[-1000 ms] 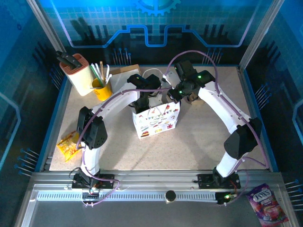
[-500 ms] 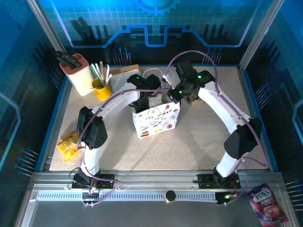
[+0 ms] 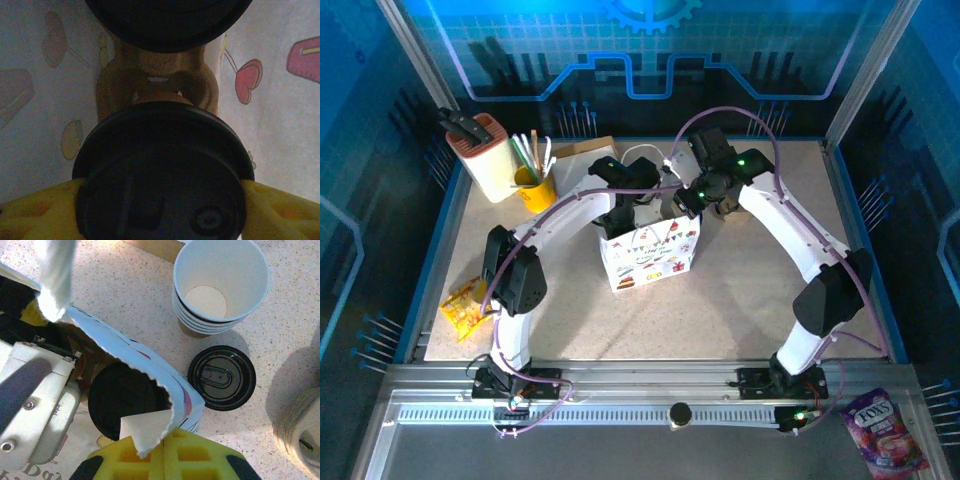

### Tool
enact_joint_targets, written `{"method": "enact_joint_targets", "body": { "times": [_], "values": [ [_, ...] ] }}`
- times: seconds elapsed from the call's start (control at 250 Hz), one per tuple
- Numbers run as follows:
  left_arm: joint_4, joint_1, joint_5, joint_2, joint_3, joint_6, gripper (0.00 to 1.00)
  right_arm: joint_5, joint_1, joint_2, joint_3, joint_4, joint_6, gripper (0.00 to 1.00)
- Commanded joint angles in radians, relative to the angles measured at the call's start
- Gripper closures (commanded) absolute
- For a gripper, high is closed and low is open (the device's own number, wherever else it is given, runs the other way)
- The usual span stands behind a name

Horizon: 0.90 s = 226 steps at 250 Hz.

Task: Pack the takeout coffee

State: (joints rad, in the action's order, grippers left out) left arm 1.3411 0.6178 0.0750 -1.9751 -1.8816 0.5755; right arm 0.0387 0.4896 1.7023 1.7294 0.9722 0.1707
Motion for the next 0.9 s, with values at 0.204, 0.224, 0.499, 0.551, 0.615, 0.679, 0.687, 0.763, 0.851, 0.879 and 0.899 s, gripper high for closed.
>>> {"method": "enact_joint_targets", "body": {
  "times": [0.204, 0.224, 0.499, 0.551, 0.615, 0.679, 0.687, 0.763, 0.851, 0.879, 0.899],
  "values": [
    [0.032, -0.007, 0.019, 0.011, -0.013, -0.008, 0.52, -0.01, -0.006, 0.042, -0.005, 0.052, 0.017, 0.93],
    [0.03, -0.007, 0.02, 0.011, -0.013, -0.009, 0.52, -0.01, -0.005, 0.042, -0.005, 0.051, 0.019, 0.93],
    [0.015, -0.008, 0.028, 0.02, -0.011, -0.008, 0.52, -0.008, -0.006, 0.043, -0.005, 0.052, 0.019, 0.93],
    [0.013, -0.007, 0.032, 0.021, -0.011, -0.008, 0.52, -0.009, -0.006, 0.042, -0.005, 0.054, 0.019, 0.93],
    [0.013, -0.007, 0.034, 0.022, -0.01, -0.008, 0.52, -0.01, -0.006, 0.043, -0.005, 0.054, 0.019, 0.93],
    [0.012, -0.007, 0.035, 0.022, -0.01, -0.007, 0.52, -0.009, -0.006, 0.044, -0.006, 0.056, 0.019, 0.93],
    [0.011, -0.007, 0.035, 0.022, -0.009, -0.006, 0.52, -0.01, -0.006, 0.044, -0.004, 0.055, 0.019, 0.93],
    [0.009, -0.006, 0.036, 0.025, -0.009, -0.005, 0.52, -0.01, -0.006, 0.045, -0.002, 0.057, 0.019, 0.93],
    [0.005, -0.007, 0.037, 0.027, -0.009, -0.003, 0.52, -0.009, -0.006, 0.045, -0.002, 0.058, 0.02, 0.93],
    [0.005, -0.008, 0.036, 0.026, -0.01, -0.003, 0.52, -0.009, -0.006, 0.046, -0.001, 0.058, 0.021, 0.93],
    [0.005, -0.008, 0.037, 0.028, -0.009, -0.002, 0.52, -0.009, -0.006, 0.046, -0.001, 0.059, 0.021, 0.93]
  ]
}}
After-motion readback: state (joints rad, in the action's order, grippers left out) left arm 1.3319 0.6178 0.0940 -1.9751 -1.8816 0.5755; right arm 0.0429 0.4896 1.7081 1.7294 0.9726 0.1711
